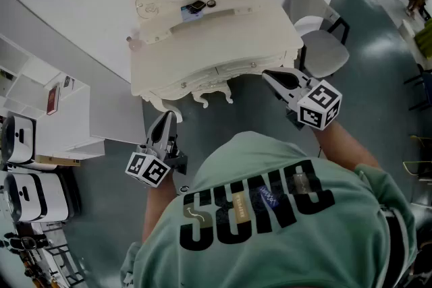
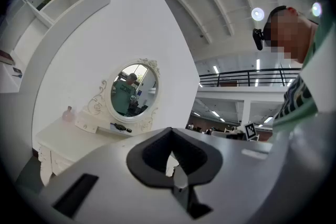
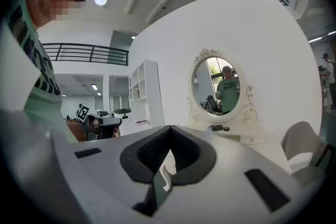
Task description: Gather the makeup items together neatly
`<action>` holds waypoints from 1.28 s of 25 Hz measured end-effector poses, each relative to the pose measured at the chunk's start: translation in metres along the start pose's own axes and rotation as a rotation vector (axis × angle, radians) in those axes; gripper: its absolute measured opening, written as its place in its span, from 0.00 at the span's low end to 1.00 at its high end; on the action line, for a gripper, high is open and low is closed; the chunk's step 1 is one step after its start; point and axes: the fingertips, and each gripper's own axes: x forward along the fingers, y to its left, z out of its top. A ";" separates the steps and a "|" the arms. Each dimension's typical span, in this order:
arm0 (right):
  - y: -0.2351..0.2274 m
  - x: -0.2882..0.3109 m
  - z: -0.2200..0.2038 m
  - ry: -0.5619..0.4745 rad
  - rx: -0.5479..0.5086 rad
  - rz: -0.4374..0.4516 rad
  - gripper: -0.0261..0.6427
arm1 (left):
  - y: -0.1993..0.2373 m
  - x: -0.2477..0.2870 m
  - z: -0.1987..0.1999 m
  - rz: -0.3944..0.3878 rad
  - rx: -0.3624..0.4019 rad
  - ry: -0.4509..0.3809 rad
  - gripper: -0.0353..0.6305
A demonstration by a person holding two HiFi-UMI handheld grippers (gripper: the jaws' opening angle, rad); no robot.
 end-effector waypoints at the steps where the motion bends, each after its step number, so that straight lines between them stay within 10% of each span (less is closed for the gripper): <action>1: 0.001 0.001 0.000 0.002 -0.003 0.002 0.03 | 0.000 -0.001 0.000 0.001 -0.001 0.001 0.05; 32: -0.096 -0.017 -0.027 0.000 0.171 -0.018 0.03 | -0.010 0.079 -0.028 0.028 -0.025 0.060 0.05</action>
